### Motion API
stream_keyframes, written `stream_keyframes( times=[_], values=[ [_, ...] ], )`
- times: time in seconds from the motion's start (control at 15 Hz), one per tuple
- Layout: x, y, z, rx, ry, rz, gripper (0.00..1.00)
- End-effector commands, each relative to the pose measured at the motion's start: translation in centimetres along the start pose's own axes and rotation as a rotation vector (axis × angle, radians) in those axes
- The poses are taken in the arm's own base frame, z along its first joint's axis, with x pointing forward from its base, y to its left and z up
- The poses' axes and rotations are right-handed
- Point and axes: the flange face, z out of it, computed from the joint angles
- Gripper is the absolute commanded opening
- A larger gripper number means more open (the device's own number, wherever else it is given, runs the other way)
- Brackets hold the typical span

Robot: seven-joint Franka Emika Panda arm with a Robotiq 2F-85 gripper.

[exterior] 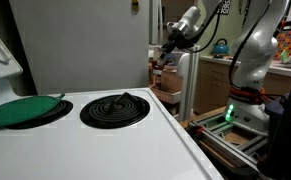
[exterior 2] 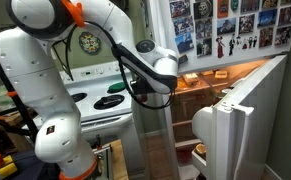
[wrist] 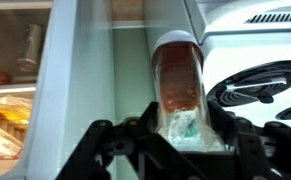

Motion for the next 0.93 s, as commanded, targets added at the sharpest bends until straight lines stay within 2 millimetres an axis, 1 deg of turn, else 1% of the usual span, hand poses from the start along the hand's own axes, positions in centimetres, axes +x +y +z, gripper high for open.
stream_keyframes(
  times=[0.0,0.2,0.33,0.4,0.47,0.53,0.87],
  values=[
    [2.9,-1.8,-1.5,0.053,-0.051,0.000,0.27],
    [4.7,-3.1,-1.7,0.071,-0.095,0.005,0.27],
    [5.9,-4.3,-1.8,0.101,-0.107,-0.031,0.27],
    [6.2,-4.5,-2.0,0.099,-0.137,-0.069,0.27],
    [5.3,-3.5,-0.9,0.096,-0.091,-0.035,0.27],
    [5.6,-3.7,-0.9,0.093,-0.094,-0.045,0.52],
    [5.3,-3.5,-0.7,0.098,-0.097,-0.035,0.52]
  ],
)
